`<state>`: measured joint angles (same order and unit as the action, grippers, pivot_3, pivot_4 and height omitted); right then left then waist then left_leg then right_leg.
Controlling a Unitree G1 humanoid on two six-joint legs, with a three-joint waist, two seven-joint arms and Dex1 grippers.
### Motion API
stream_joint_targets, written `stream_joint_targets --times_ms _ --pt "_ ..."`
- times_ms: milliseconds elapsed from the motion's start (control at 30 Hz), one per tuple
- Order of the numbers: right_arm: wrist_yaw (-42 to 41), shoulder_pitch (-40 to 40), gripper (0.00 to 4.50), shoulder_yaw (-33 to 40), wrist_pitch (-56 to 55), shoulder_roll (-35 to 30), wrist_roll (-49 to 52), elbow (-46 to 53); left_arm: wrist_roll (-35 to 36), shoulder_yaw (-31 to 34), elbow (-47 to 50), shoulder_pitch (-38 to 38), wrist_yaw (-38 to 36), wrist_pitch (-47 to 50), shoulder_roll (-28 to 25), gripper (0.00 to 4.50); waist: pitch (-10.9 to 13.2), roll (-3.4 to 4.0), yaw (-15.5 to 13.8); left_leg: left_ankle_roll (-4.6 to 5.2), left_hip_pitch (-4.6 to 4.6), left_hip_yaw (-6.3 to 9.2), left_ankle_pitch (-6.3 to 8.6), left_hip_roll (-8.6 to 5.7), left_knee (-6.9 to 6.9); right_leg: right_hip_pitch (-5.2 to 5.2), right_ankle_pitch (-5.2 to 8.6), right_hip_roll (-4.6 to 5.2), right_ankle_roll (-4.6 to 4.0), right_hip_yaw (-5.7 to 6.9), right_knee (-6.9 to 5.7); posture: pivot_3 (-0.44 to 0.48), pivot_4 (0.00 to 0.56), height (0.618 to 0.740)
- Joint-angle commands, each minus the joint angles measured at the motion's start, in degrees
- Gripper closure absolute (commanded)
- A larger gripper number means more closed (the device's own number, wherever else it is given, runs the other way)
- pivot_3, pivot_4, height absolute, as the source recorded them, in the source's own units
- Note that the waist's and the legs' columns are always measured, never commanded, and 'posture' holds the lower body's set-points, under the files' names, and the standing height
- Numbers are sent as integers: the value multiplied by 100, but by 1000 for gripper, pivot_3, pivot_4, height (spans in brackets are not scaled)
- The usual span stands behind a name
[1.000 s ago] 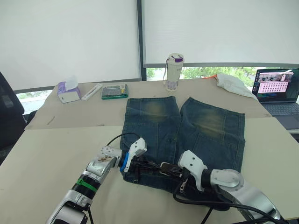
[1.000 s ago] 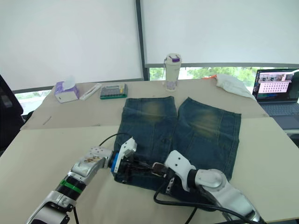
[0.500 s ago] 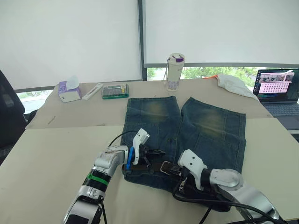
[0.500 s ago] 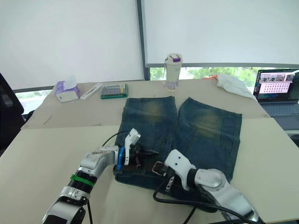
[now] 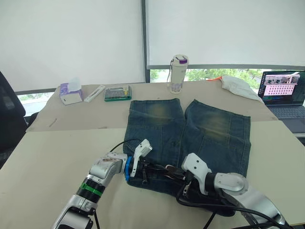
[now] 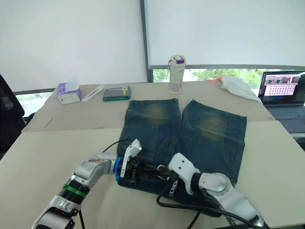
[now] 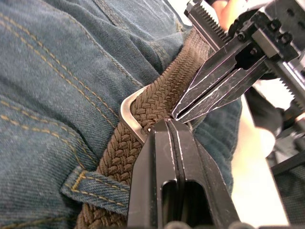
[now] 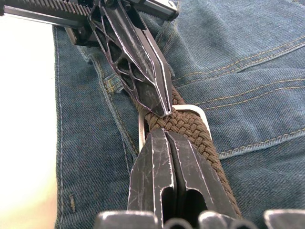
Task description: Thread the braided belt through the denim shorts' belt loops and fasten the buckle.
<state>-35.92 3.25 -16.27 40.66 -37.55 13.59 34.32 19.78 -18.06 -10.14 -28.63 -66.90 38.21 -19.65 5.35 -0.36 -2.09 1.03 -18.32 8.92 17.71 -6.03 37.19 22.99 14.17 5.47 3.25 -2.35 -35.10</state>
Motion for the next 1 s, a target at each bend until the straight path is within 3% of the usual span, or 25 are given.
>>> stream_joint_targets --times_ms 33,200,333,433,467,633,800,1000 --pt "29 -328 4449 60 348 -157 26 189 -496 -209 -543 -117 548 -316 226 4500 0 0 -77 3 0 2 2 -2 1 -3 0 3 0 3 1 0 150 740" --pt "285 -1088 4449 542 458 -390 -68 474 -340 -30 -542 -45 374 -450 168 4500 2 -10 -166 17 2 3 10 -9 10 -5 0 10 2 6 8 0 150 740" --pt "597 -1450 4449 1263 245 -33 164 963 800 908 -71 -68 206 237 280 4500 5 -13 -64 10 -7 0 6 -1 8 3 1 1 3 -1 -3 0 150 740" --pt "603 -1527 4449 1736 361 177 558 1503 959 1015 209 -187 141 397 155 4500 21 -14 -7 -4 -14 1 -2 3 7 13 0 -2 1 -4 -12 0 150 740" --pt "640 -1664 3890 1875 410 80 467 1735 952 957 335 -249 34 356 74 3976 25 -11 -3 -4 -14 1 -2 4 7 14 0 -4 1 -4 -13 0 150 740" --pt "842 -2447 2298 2876 755 -179 245 2517 579 486 805 -528 -194 -345 -38 2407 25 -5 -37 -4 -15 3 -2 2 -3 14 0 -4 1 0 -5 0 150 740" --pt "725 -3345 2231 3424 769 -991 -560 2556 197 143 1046 -813 8 -1028 236 700 42 -34 -70 1 -18 -8 -1 -4 7 4 -1 1 1 -3 7 0 150 740" --pt "766 -3144 2231 3047 618 -993 -700 2124 -65 -201 566 -1146 -303 -1357 287 700 52 -26 0 -3 -12 -24 -3 18 0 6 0 -15 1 -9 2 0 150 740"
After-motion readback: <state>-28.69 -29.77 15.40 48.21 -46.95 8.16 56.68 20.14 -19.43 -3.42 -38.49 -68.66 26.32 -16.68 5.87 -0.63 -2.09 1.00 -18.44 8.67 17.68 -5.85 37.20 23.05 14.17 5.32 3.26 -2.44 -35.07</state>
